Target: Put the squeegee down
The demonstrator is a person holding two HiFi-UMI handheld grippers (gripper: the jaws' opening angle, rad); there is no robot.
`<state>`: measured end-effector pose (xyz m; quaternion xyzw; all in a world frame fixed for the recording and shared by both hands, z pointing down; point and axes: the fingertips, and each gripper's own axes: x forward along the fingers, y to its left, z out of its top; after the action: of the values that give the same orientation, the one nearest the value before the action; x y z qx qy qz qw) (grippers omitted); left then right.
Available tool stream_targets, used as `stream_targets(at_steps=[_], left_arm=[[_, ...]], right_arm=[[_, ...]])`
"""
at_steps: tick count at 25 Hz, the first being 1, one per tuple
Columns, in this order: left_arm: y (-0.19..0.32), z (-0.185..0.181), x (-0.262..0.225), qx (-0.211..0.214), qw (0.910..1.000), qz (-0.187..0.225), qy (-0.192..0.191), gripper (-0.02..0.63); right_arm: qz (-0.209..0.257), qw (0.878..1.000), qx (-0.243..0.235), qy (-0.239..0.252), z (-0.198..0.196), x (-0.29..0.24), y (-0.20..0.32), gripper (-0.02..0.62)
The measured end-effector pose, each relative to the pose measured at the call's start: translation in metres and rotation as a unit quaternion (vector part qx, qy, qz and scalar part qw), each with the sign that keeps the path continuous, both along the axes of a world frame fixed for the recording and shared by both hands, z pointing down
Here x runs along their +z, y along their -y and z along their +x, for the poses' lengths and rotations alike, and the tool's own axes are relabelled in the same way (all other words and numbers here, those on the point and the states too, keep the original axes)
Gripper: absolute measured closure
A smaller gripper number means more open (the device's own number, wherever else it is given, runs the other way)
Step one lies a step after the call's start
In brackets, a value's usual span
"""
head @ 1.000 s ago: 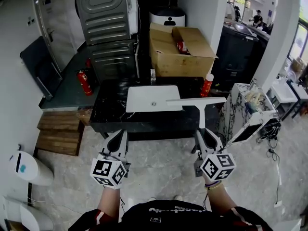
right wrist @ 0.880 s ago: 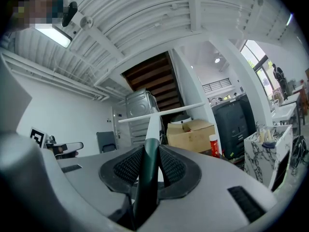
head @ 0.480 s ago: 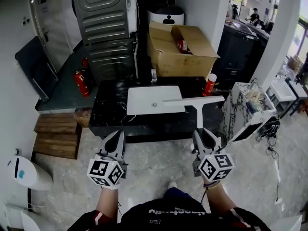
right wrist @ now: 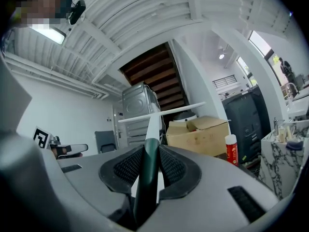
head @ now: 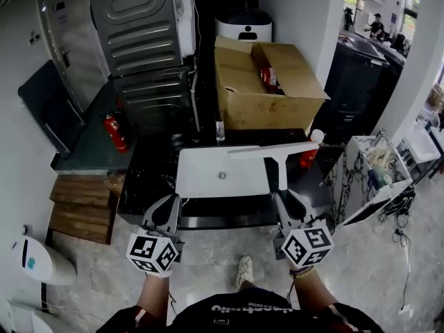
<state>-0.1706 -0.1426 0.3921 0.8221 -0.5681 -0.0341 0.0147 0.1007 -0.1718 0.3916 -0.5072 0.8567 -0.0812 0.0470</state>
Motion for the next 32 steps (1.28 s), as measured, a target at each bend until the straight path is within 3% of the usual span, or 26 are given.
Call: stream_targets(at_steps=[9, 19, 23, 27, 32], left_arm=[[0.137, 0.041, -0.009, -0.015, 0.9988, -0.003, 0.046, 0.591], [0.202, 0.018, 0.042, -0.023, 0.9977, -0.057, 0.029, 0.592], [0.218, 0.014, 0.086, -0.012, 0.9955, -0.088, 0.033, 0.592], [0.222, 0.011, 0.150, -0.010, 0.9887, -0.149, 0.018, 0.592], [0.228, 0.000, 0.202, -0.006, 0.9800, -0.198, 0.017, 0.592]], right_arm=[[-0.031, 0.998, -0.049, -0.012, 0.008, 0.020, 0.138, 0.474], [-0.128, 0.988, -0.086, -0.032, -0.042, 0.096, 0.199, 0.474], [-0.204, 0.973, -0.089, -0.065, -0.066, 0.161, 0.205, 0.474], [-0.285, 0.950, -0.082, -0.102, -0.078, 0.229, 0.199, 0.474], [-0.341, 0.927, -0.072, -0.140, -0.086, 0.283, 0.199, 0.472]])
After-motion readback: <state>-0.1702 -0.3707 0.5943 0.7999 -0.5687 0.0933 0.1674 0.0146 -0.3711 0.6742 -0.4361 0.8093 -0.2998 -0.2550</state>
